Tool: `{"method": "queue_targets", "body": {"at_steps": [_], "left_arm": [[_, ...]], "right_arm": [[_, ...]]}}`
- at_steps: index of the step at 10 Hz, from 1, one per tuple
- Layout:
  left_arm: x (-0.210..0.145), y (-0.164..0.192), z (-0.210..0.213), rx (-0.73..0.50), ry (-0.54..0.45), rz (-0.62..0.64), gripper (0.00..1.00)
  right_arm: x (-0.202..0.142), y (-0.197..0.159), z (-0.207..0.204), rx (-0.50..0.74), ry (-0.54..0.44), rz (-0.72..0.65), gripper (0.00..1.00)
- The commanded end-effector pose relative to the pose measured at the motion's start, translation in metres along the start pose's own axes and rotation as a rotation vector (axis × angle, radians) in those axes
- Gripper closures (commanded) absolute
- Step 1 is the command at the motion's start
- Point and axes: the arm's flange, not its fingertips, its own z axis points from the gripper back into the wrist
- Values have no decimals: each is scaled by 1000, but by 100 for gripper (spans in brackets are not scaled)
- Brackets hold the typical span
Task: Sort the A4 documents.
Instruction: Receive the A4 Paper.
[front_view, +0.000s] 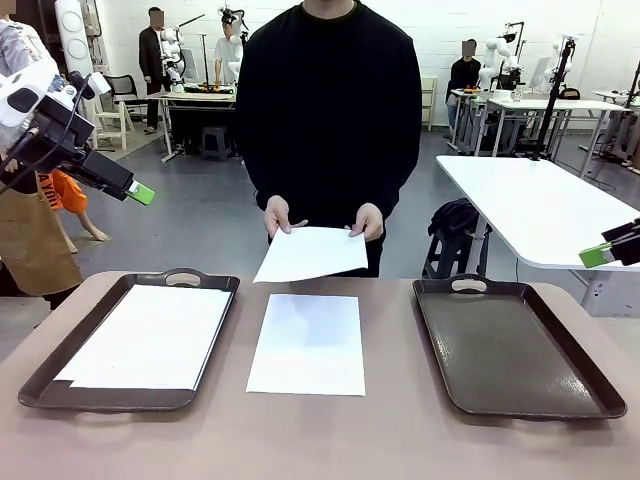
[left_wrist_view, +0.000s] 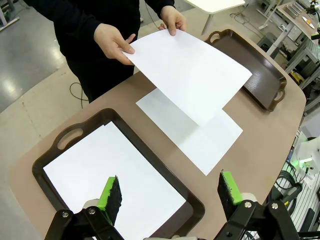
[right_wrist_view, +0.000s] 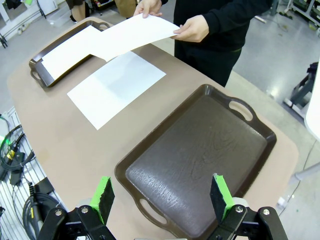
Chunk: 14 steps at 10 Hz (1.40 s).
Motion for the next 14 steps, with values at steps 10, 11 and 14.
{"method": "queue_targets", "body": {"at_steps": [10, 11, 14], "left_arm": [[0, 2, 0, -2, -2, -13, 0], [0, 2, 0, -2, -2, -13, 0], [0, 2, 0, -2, -2, -13, 0]], "right_arm": [[0, 0, -2, 10, -2, -1, 0], [0, 0, -2, 10, -2, -1, 0], [0, 0, -2, 10, -2, -1, 0]]}}
